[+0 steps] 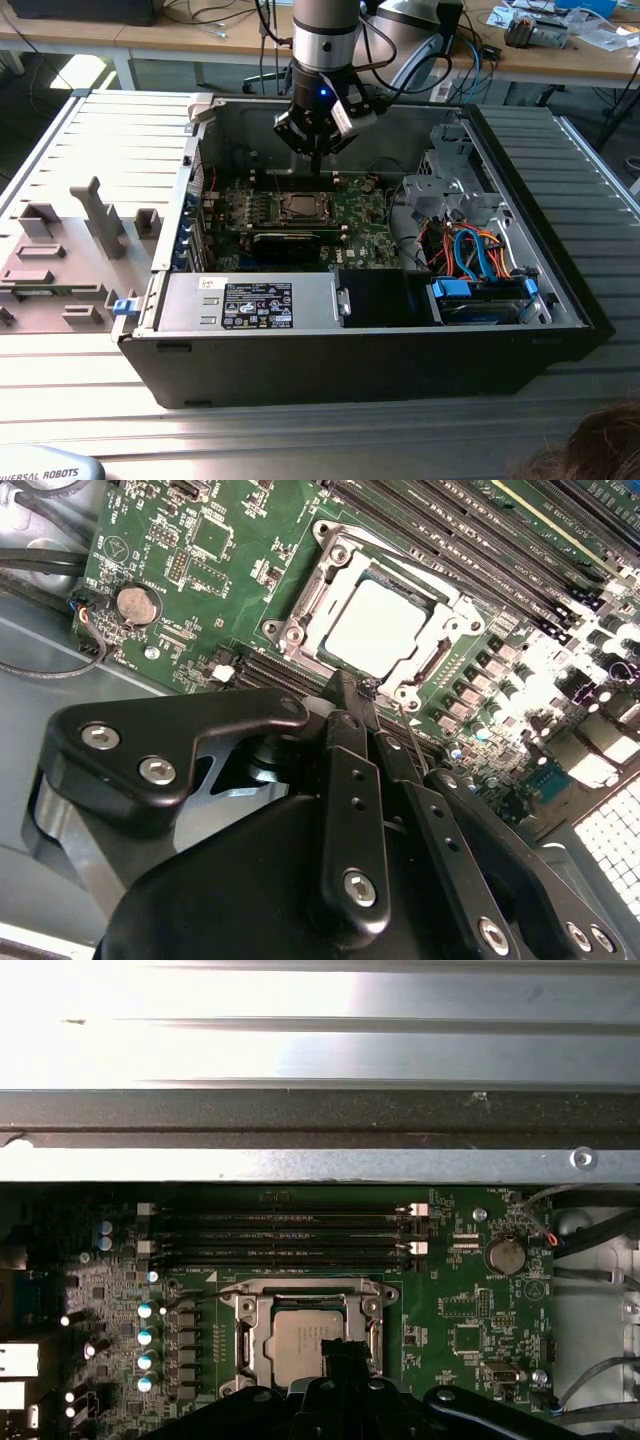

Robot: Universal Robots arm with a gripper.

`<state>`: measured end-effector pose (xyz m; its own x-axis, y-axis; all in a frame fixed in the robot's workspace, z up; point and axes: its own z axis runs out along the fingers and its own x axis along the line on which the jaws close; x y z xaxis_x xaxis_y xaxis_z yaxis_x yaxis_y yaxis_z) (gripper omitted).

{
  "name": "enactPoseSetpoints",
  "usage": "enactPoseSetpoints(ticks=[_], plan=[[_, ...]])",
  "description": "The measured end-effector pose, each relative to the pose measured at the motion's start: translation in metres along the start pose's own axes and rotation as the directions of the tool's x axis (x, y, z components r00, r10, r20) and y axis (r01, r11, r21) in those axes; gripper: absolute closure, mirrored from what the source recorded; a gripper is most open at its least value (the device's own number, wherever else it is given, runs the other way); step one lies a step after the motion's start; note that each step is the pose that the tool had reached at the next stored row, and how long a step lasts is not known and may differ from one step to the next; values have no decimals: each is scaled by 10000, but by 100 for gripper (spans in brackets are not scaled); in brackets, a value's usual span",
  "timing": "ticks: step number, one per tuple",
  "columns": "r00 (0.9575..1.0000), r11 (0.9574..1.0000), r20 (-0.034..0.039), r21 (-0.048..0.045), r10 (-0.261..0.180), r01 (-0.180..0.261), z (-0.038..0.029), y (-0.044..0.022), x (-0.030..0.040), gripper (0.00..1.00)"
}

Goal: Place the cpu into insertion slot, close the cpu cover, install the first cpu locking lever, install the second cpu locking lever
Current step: 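Install the first cpu locking lever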

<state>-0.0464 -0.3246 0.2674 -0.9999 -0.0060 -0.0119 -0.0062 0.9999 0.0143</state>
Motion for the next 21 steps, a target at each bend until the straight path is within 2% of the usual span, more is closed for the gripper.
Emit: enactPoseSetpoints(ticks=[21], plan=[[9998,9998,-3,-2,-174,174,0,0,0,89]])
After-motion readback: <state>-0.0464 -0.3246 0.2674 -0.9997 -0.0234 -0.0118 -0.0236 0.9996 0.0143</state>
